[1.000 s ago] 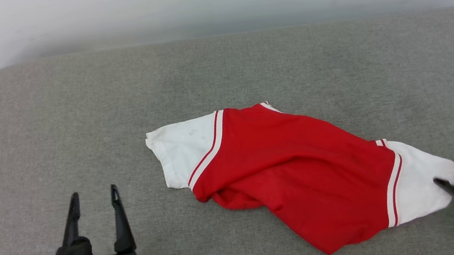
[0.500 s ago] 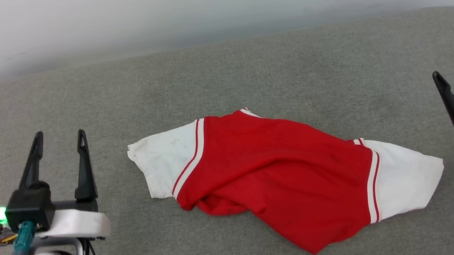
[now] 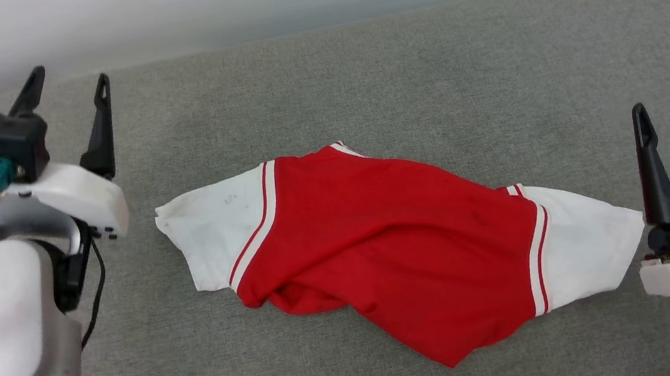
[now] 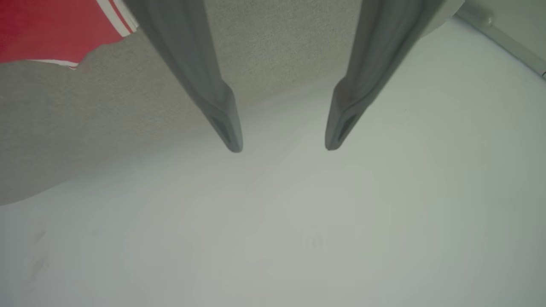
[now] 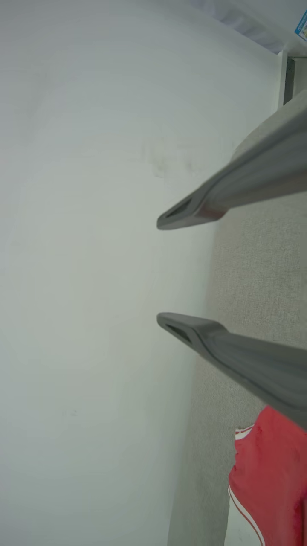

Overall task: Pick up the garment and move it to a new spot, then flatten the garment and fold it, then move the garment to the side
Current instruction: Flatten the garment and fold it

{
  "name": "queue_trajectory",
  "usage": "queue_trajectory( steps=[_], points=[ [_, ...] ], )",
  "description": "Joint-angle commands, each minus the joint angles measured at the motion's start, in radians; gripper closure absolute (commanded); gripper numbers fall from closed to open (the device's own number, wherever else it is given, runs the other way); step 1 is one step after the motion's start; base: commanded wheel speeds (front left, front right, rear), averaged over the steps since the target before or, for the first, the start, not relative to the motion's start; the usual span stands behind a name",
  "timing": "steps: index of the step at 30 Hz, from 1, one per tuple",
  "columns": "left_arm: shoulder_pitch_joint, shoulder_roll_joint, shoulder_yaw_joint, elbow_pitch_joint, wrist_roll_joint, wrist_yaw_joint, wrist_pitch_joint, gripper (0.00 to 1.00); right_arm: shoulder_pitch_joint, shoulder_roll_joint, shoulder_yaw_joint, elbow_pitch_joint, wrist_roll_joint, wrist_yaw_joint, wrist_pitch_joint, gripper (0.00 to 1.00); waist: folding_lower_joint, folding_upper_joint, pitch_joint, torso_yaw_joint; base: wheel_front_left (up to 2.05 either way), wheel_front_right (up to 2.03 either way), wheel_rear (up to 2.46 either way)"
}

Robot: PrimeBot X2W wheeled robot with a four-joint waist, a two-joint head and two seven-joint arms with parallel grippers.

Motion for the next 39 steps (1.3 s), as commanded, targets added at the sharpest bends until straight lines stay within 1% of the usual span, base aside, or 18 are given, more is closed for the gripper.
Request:
queue_trajectory(
  steps=[1, 4, 6, 8, 10, 15, 17, 20, 23, 24, 27, 32, 35, 36, 37, 39],
  points=[
    [-0.035, 0.008, -0.013, 0.016, -0.018, -0.007, 0.021, 0.0, 0.027, 0.017, -0.008, -0.019, -0.01, -0.001, -0.002, 0.0, 0.0, 0.0, 0.015, -0.008, 0.0, 0.0, 0.0],
    [-0.112, 0.041, -0.058, 0.066, -0.071, -0.012, 0.107, 0.0, 0.058, 0.052, -0.016, -0.049, -0.019, -0.001, -0.002, 0.0, 0.0, 0.0, 0.036, -0.018, 0.0, 0.0, 0.0],
    [-0.156, 0.062, -0.115, 0.091, -0.134, -0.013, 0.196, 0.0, 0.067, 0.067, -0.019, -0.056, -0.021, -0.001, -0.002, 0.0, 0.0, 0.0, 0.049, -0.026, 0.0, 0.0, 0.0],
    [-0.195, 0.103, -0.196, 0.104, -0.217, -0.014, 0.313, 0.0, 0.073, 0.078, -0.02, -0.063, -0.025, -0.001, -0.002, 0.0, 0.0, 0.0, 0.063, -0.033, 0.0, 0.0, 0.0],
    [-0.231, 0.158, -0.27, 0.102, -0.305, -0.013, 0.436, 0.0, 0.075, 0.086, -0.018, -0.07, -0.027, -0.001, -0.002, 0.0, 0.0, 0.0, 0.078, -0.04, 0.0, 0.0, 0.0],
    [-0.31, 0.274, -0.422, 0.083, -0.481, -0.013, 0.688, 0.0, 0.053, 0.098, -0.014, -0.078, -0.031, -0.001, -0.002, 0.0, 0.0, 0.0, 0.12, -0.054, 0.0, 0.0, 0.0],
    [-0.33, 0.305, -0.467, 0.087, -0.551, -0.013, 0.79, 0.0, 0.041, 0.1, -0.009, -0.078, -0.036, -0.001, -0.002, 0.0, 0.0, 0.0, 0.134, -0.06, 0.0, 0.0, 0.0],
    [-0.363, 0.341, -0.522, 0.086, -0.621, -0.013, 0.888, 0.0, 0.026, 0.102, 0.0, -0.073, -0.039, -0.001, -0.002, 0.0, 0.0, 0.0, 0.155, -0.07, 0.0, 0.0, 0.0],
    [-0.372, 0.364, -0.583, 0.094, -0.673, -0.013, 0.971, 0.0, 0.009, 0.103, 0.011, -0.068, -0.041, -0.001, -0.002, 0.0, 0.0, 0.0, 0.173, -0.08, 0.0, 0.0, 0.0],
    [-0.372, 0.364, -0.583, 0.094, -0.673, -0.013, 0.971, 0.0, 0.009, 0.103, 0.011, -0.068, -0.041, -0.001, -0.002, 0.0, 0.0, 0.0, 0.173, -0.08, 0.0, 0.0, 0.0],
    [-0.379, 0.394, -0.638, 0.099, -0.712, -0.013, 1.037, 0.0, -0.005, 0.103, 0.021, -0.062, -0.041, -0.001, -0.002, 0.0, 0.0, 0.0, 0.192, -0.092, 0.0, 0.0, 0.0],
    [-0.359, 0.415, -0.722, 0.114, -0.742, -0.013, 1.067, 0.0, -0.029, 0.107, 0.03, -0.05, -0.038, -0.001, -0.002, 0.0, 0.0, 0.0, 0.218, -0.108, 0.0, 0.0, 0.0],
    [-0.342, 0.408, -0.767, 0.121, -0.756, -0.013, 1.055, 0.0, -0.035, 0.105, 0.03, -0.042, -0.042, -0.001, -0.002, 0.0, 0.0, 0.0, 0.224, -0.111, 0.0, 0.0, 0.0],
    [-0.339, 0.406, -0.776, 0.123, -0.76, -0.013, 1.046, 0.51, -0.041, 0.1, 0.025, -0.042, -0.044, -0.001, -0.002, 0.0, 0.0, 0.0, 0.224, -0.111, 0.0, 0.0, 0.0],
    [-0.339, 0.404, -0.786, 0.127, -0.764, -0.013, 1.037, 1.0, -0.049, 0.093, 0.019, -0.044, -0.048, -0.001, -0.002, 0.0, 0.0, 0.0, 0.22, -0.109, 0.0, 0.0, 0.0],
    [-0.35, 0.411, -0.806, 0.118, -0.753, -0.014, 1.007, 1.0, -0.053, 0.081, 0.014, -0.041, -0.049, -0.001, -0.002, 0.0, 0.0, 0.0, 0.205, -0.106, 0.0, 0.0, 0.0]
  ],
)
